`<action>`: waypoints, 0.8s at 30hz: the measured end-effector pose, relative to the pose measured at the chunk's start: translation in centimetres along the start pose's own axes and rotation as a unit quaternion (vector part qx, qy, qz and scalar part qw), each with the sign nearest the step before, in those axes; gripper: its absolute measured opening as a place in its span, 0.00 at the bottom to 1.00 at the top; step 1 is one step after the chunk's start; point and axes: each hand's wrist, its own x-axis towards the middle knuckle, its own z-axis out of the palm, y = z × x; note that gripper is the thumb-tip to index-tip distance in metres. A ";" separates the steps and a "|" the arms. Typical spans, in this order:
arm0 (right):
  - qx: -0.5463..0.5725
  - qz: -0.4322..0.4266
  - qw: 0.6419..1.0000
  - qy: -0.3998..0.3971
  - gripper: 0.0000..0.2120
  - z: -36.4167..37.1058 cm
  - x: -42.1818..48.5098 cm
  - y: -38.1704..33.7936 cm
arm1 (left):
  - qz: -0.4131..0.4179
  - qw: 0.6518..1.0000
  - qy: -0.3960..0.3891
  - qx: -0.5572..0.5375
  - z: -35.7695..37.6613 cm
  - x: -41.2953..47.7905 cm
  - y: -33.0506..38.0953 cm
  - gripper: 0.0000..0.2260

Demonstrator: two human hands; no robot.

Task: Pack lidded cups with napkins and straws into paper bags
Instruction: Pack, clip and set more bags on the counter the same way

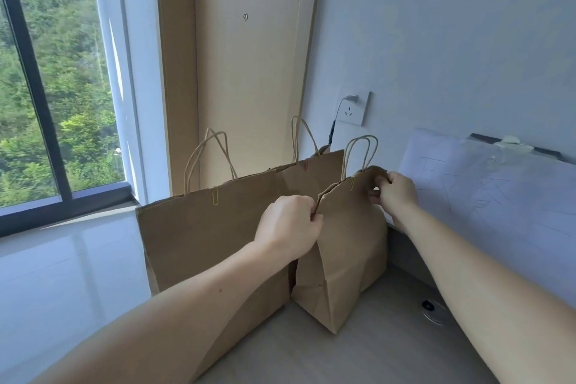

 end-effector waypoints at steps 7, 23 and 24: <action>-0.060 -0.005 0.998 -0.019 0.26 -1.7 -3.5 -0.3 | 0.004 0.999 -0.002 0.036 0.2 -0.3 0.4 0.07; -0.344 -0.073 0.930 -0.107 0.29 -22.8 -20.6 -3.1 | 0.213 0.967 -0.077 0.116 2.4 -6.5 16.8 0.27; -0.351 -0.076 0.928 -0.095 0.28 -24.8 -22.5 -3.4 | 0.221 0.966 -0.086 0.105 2.4 -7.5 18.8 0.27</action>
